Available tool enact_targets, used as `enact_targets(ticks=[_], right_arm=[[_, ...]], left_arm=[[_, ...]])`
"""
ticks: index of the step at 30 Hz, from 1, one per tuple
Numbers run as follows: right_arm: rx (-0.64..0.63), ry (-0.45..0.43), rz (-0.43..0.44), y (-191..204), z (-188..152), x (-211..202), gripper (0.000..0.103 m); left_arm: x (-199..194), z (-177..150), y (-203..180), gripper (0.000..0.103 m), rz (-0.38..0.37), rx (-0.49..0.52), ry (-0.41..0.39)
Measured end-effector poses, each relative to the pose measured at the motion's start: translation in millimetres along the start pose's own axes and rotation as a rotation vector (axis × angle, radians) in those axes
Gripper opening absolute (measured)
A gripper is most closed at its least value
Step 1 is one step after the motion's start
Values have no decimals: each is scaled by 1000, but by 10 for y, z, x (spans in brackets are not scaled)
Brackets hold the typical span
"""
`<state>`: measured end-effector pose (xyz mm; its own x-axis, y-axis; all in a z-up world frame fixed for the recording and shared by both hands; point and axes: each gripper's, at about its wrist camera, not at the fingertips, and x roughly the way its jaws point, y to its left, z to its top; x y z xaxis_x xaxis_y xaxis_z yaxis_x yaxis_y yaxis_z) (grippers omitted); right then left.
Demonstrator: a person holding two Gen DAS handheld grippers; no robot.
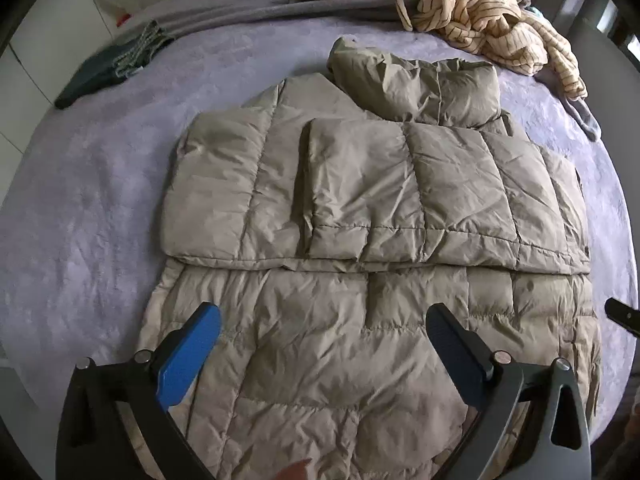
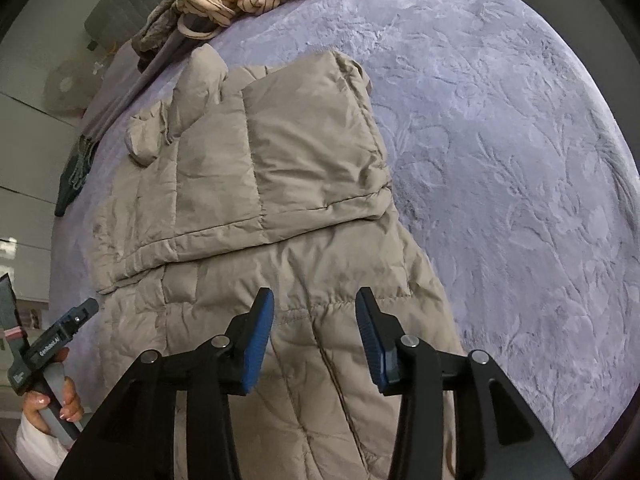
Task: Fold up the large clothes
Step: 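Press the folded coat flat with both tools and open them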
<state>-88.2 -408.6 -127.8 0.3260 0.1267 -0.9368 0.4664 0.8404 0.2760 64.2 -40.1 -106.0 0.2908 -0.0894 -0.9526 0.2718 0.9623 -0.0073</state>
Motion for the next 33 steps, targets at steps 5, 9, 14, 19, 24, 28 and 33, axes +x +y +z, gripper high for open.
enact_targets(ticks=[5,9,14,19,24,28,33], right_arm=[[-3,-20,20,26,-28,-128,64],[-14,-29,24,58,-56,-222,68],[-2,-27,58,53,-102,-298,91],[-3,-11,81,44,-170,-328,91],[-17,-4,104,61,-244,-323,101],[-21,-26,121,91,-302,-357,103],[1,-5,137,104,-365,-385,103]], left_arm=[[-93,-37,-51,103,12,13,10],[-173,-56,-38,103,28,-15,-3],[-245,-110,-77,103,25,-9,11],[-331,-179,-85,103,34,-28,8],[-419,-271,-115,103,43,-25,-3],[-462,-348,-106,103,41,-32,-4],[-491,-468,-35,103,27,-45,12]])
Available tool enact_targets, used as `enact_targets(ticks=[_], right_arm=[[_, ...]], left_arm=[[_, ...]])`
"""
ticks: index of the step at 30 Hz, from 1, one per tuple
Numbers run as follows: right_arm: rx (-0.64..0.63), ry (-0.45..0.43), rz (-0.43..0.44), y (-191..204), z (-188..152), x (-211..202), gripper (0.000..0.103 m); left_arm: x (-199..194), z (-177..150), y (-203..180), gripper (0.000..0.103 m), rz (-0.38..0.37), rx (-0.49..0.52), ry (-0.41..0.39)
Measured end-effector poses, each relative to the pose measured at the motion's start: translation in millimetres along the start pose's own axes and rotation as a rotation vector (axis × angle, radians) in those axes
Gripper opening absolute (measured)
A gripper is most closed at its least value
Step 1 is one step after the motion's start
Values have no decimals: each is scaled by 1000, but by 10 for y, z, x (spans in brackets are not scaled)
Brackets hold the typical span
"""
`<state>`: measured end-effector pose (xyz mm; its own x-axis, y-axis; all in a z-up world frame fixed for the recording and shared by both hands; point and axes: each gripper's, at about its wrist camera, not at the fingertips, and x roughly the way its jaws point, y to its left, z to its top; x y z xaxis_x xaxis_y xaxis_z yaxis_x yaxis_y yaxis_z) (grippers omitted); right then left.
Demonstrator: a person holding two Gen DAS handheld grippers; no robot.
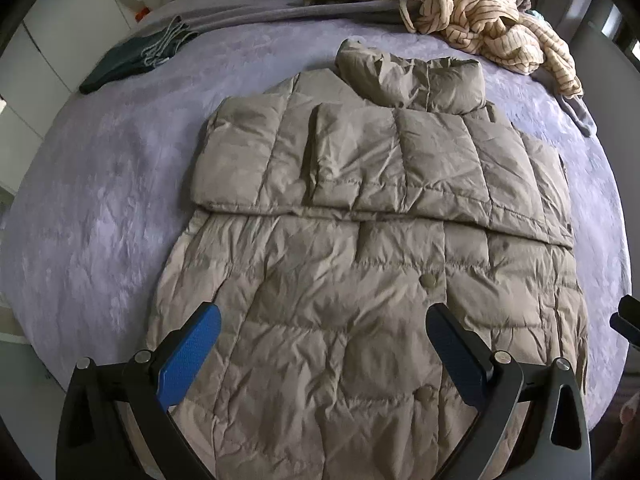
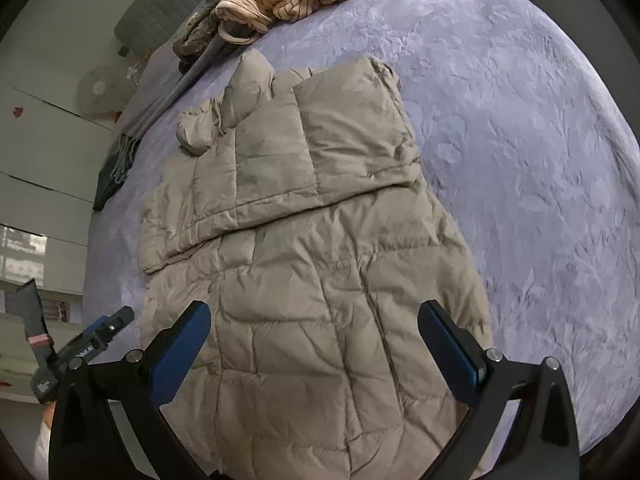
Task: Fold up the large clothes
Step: 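Grasp the coat hem with both tools and fold it up toward the collar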
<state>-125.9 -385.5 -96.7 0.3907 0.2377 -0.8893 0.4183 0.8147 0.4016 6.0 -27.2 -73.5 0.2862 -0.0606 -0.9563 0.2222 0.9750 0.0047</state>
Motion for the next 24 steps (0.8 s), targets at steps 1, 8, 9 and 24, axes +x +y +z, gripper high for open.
enact_targets(ticks=[1,8,9,24], right_arm=[[6,5,1,-3,-11,-1,103],[192,55,49,-176,-199,74,103],[213,50,47,-187,-252,72,103],[359,6,53,-256,-1256,-75,103]], left_arm=[[-2,-20,17,103,-3,-1,2],[11,-241,259,103,-33,1,10],[22,-283,306,103,-38,1,11],[146,-1182,1360,103,-229,-114,141]])
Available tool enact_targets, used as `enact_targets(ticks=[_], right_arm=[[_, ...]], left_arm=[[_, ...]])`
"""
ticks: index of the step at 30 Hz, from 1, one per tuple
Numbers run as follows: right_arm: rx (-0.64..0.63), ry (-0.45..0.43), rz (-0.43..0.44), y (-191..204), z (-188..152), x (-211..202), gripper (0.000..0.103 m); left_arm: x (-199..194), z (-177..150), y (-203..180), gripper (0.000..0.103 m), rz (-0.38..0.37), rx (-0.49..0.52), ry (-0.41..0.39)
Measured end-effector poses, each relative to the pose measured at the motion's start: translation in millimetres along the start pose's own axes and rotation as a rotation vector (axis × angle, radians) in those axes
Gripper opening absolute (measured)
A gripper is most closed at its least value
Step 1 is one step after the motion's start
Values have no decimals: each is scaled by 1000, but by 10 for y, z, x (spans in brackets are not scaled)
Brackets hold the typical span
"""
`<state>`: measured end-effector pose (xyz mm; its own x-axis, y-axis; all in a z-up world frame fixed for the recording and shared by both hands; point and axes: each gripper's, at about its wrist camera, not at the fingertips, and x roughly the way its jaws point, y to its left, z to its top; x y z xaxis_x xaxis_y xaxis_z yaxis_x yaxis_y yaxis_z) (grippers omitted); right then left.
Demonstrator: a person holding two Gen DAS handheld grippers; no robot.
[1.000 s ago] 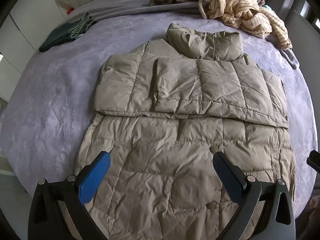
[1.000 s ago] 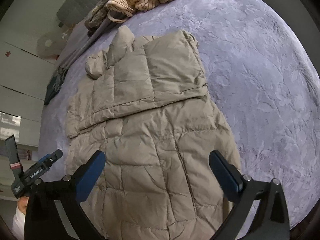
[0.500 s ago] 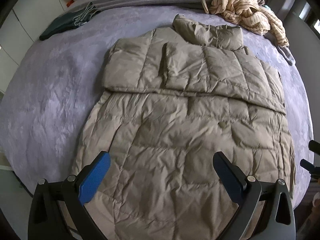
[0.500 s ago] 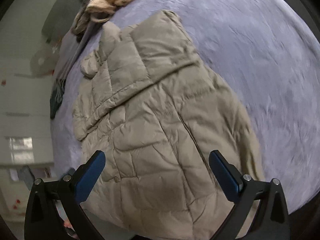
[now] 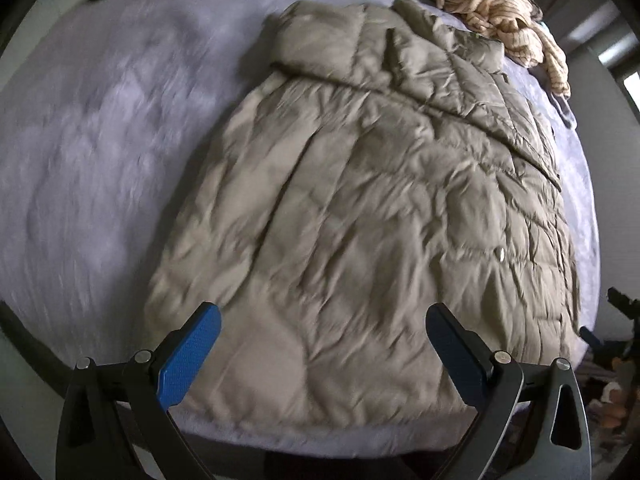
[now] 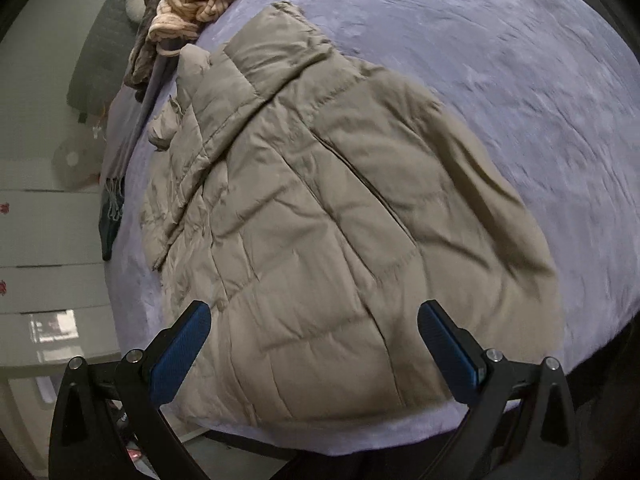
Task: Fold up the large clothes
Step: 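Grasp the coat hem with both tools and fold it up toward the collar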
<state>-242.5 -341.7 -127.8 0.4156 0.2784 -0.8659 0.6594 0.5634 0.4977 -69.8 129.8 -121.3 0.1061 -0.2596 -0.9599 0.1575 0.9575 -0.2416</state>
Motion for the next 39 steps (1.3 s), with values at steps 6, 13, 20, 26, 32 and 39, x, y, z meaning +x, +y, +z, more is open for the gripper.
enact_targets(ticks=[6,13,20,26,32,39], right_arm=[[48,-22,35,-242,-235,-175,103],[191,-12,67,-738,-543,-265,103],[320,-5,141,-1005,-637,-67,103],[392,-19,249,-982,-598,171,103],[469,-13,303,-956,-586,350,75],[461,-32,266,-930,-633,259,9]], left_arm=[[23,-334,409,103,-184,-61,83],[216,-708,657,103,-415,-135,220],[483,-693,586,103,-469,-236,212],[542,-475,521,102,-483,-308,147],[530,-322,422,26,-445,-240,126],[213,-178,374,17,-419,-151,37]])
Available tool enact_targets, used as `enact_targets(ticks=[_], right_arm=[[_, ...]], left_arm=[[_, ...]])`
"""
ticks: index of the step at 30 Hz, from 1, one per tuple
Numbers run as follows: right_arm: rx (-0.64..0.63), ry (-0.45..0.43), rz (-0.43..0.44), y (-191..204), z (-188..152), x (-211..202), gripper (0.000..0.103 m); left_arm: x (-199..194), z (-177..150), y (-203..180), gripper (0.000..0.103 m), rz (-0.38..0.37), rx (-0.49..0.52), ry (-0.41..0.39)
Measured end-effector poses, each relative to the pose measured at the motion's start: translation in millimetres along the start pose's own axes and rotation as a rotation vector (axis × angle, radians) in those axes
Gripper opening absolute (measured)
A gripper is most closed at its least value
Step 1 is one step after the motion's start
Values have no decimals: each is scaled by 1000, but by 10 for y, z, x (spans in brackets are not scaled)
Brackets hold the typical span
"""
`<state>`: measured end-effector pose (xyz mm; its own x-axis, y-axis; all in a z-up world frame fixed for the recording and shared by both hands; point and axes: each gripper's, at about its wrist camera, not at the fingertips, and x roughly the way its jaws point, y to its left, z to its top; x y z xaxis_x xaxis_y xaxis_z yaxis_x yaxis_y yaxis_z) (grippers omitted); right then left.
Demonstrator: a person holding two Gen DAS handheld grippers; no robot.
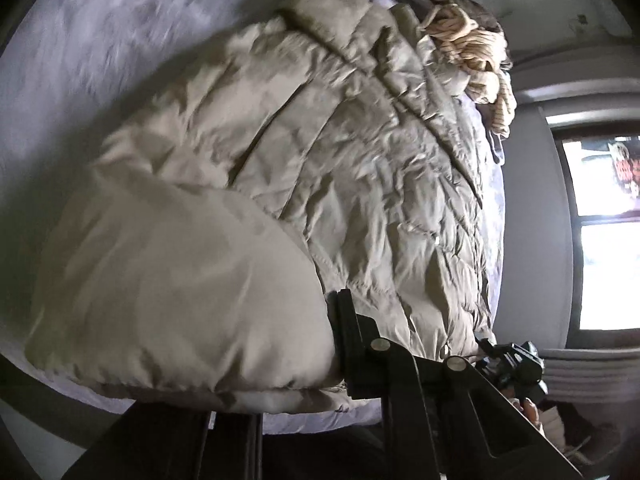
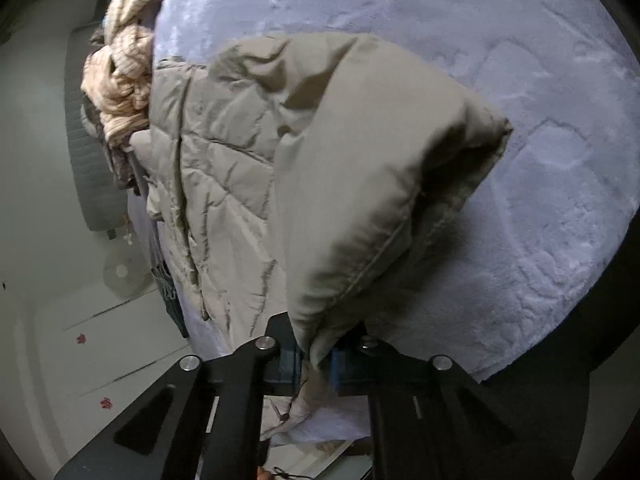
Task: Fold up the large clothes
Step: 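Grasp the coat hem with both tools and fold it up toward the collar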
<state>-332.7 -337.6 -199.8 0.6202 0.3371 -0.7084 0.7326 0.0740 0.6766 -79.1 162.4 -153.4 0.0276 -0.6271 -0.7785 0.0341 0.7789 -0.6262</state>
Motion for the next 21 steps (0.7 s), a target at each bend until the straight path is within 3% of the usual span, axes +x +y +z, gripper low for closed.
enact_targets(ticks=[6,10,16,21], right_arm=[[-141,-22,-55,291,-27,-74,8],[-192,-27,-81,459,-14,-95,8],[-315,-27,-106,880,79,-123,7],[-456,-50,-118,1479,246,-159,6]], left_arm=[[-100,129,-187,17,53,77,-27],[-208,207,-264,17,34,95,-55],[-407,403,-524,17,24,134,-147],[-590,728,-872,17,42,159,-259]])
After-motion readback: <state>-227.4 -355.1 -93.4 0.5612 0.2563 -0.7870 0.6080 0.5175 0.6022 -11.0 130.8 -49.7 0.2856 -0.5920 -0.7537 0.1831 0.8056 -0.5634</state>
